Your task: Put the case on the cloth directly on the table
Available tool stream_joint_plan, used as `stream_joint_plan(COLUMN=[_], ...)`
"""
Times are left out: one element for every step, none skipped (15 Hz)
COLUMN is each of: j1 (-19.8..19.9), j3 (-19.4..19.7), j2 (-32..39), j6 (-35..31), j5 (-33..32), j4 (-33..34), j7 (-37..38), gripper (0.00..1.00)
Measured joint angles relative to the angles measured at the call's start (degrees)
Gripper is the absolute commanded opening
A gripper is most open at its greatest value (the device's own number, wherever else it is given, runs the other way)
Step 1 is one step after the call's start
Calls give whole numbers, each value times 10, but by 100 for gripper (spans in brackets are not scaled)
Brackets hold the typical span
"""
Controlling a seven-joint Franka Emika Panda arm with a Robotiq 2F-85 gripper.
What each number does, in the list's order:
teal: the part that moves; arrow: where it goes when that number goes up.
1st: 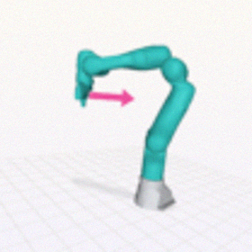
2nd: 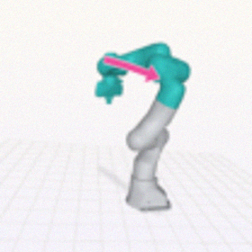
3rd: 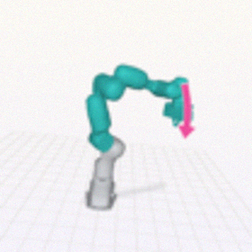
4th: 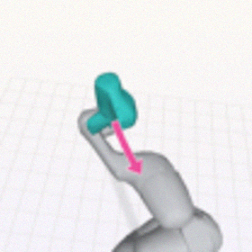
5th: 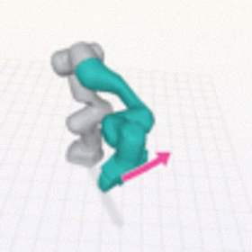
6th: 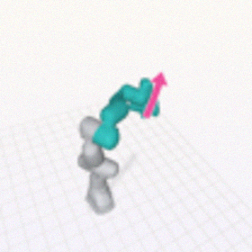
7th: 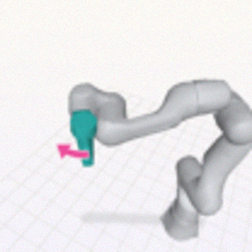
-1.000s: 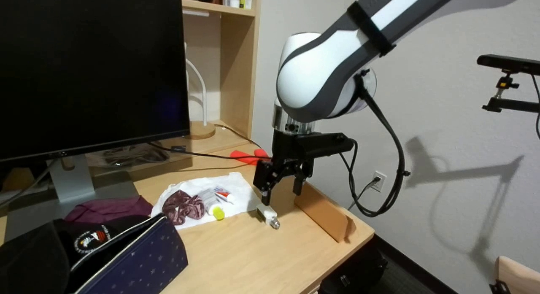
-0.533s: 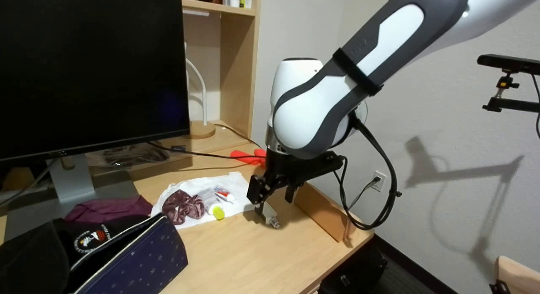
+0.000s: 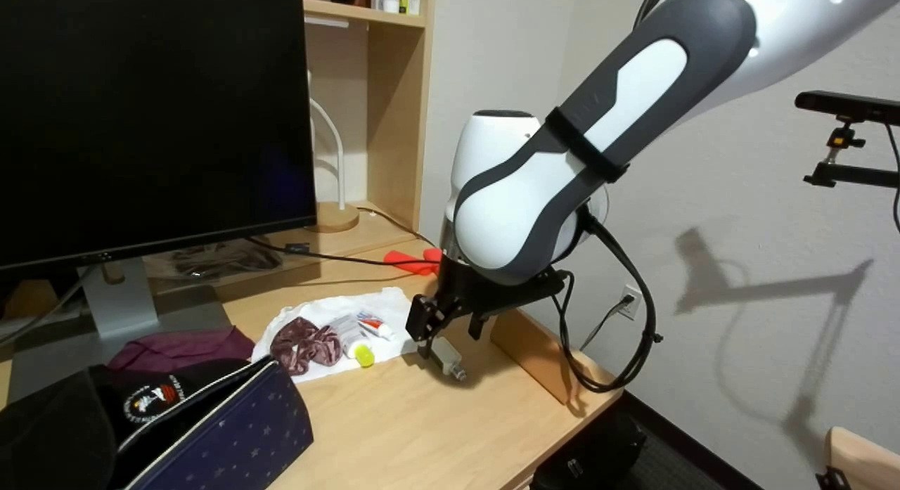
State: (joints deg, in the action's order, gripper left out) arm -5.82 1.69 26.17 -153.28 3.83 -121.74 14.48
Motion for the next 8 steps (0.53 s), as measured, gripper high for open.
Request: stream_joint_plan(j1=[-1, -2, -2, -2, -2, -2, -2, -3], j3=[1, 2, 2, 1, 0, 0, -1, -1], j2=[1, 2, 3, 5, 7, 8, 10, 10], j6=[0, 0, 0, 0, 0, 0, 0, 0], j5=[0, 0, 2, 5, 6, 6, 6, 6], j4=[0, 0, 0, 0, 0, 0, 0, 0], j7=[6, 11, 16, 18, 19, 21, 21, 21], gripper=[91, 74, 67, 60, 53, 47, 39, 33])
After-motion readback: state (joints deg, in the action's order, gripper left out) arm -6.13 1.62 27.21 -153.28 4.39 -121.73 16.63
